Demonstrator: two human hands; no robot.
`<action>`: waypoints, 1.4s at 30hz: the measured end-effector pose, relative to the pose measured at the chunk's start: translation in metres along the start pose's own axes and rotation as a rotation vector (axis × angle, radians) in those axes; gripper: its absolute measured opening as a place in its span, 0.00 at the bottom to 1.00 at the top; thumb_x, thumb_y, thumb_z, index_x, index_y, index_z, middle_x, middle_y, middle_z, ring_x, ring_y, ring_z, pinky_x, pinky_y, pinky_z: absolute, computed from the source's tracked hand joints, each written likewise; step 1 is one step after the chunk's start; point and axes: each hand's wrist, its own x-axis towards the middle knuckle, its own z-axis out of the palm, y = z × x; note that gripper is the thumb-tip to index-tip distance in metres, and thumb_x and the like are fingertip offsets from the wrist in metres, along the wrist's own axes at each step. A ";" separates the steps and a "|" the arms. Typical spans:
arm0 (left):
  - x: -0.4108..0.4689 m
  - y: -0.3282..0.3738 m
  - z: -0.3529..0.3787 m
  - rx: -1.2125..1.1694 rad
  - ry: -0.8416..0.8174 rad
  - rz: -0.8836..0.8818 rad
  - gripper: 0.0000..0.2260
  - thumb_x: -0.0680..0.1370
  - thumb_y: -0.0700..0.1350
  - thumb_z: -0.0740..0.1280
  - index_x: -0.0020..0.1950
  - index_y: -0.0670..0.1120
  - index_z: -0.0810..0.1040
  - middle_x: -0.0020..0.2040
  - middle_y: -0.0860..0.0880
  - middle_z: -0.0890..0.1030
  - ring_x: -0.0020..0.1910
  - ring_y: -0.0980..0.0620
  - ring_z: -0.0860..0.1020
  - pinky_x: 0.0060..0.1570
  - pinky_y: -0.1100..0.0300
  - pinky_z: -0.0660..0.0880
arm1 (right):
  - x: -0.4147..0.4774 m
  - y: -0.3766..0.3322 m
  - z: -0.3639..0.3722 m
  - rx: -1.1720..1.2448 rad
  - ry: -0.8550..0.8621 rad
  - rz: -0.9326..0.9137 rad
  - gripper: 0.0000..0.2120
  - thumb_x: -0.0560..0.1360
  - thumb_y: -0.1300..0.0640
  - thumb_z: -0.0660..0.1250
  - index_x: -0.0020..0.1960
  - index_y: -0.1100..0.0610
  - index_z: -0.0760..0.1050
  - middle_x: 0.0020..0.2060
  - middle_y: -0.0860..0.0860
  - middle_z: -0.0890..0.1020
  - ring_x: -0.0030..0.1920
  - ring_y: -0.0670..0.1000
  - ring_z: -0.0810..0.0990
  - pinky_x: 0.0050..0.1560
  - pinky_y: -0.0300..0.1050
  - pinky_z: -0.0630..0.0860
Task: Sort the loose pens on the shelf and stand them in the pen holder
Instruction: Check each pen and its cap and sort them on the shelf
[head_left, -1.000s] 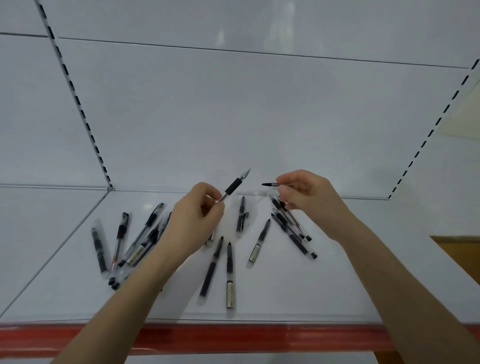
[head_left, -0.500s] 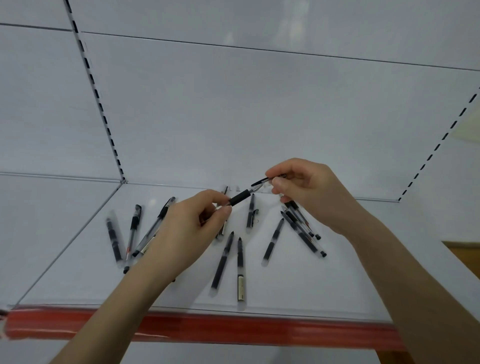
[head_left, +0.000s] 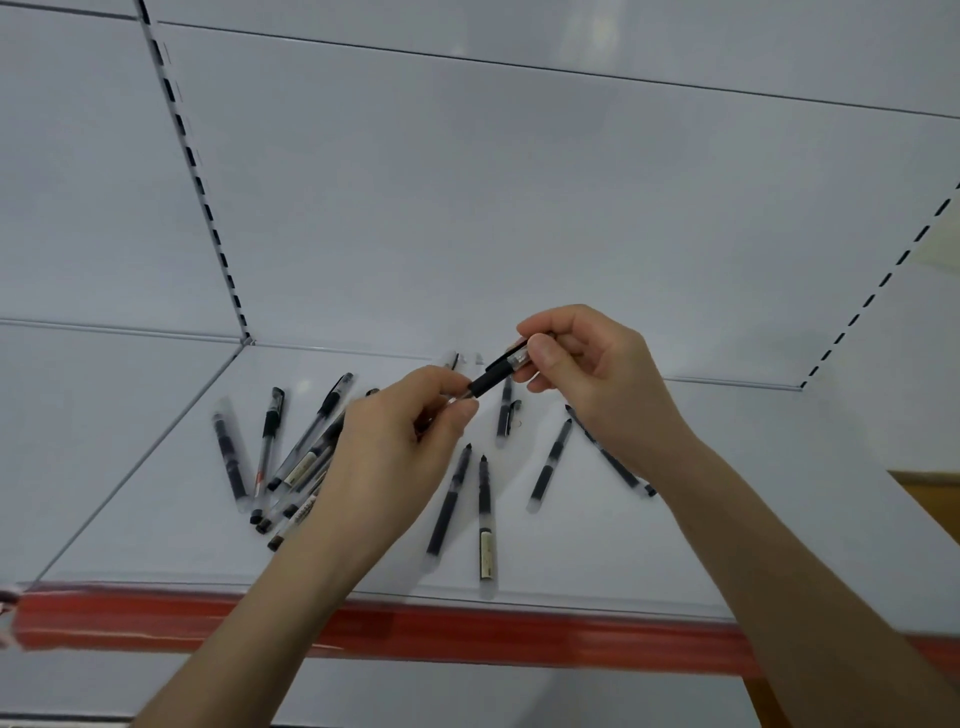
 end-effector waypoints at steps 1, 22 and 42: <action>-0.001 -0.001 0.001 0.001 0.006 -0.003 0.15 0.75 0.40 0.67 0.38 0.61 0.71 0.31 0.41 0.77 0.33 0.47 0.70 0.28 0.65 0.65 | 0.000 0.000 0.001 -0.008 -0.008 -0.008 0.09 0.77 0.67 0.60 0.47 0.55 0.74 0.37 0.49 0.80 0.36 0.40 0.81 0.40 0.33 0.77; -0.007 -0.079 -0.037 0.738 0.032 -0.364 0.12 0.78 0.46 0.61 0.58 0.43 0.76 0.50 0.42 0.78 0.48 0.41 0.76 0.40 0.55 0.68 | 0.017 0.086 0.008 -0.638 -0.093 0.194 0.07 0.75 0.62 0.64 0.48 0.64 0.78 0.44 0.57 0.83 0.46 0.55 0.80 0.48 0.40 0.72; 0.014 -0.063 0.011 0.615 -0.129 -0.033 0.09 0.77 0.45 0.62 0.50 0.43 0.78 0.45 0.45 0.77 0.46 0.45 0.75 0.41 0.57 0.69 | 0.017 0.076 0.003 -0.832 -0.262 0.330 0.12 0.76 0.53 0.63 0.51 0.62 0.76 0.42 0.51 0.76 0.44 0.49 0.73 0.43 0.40 0.66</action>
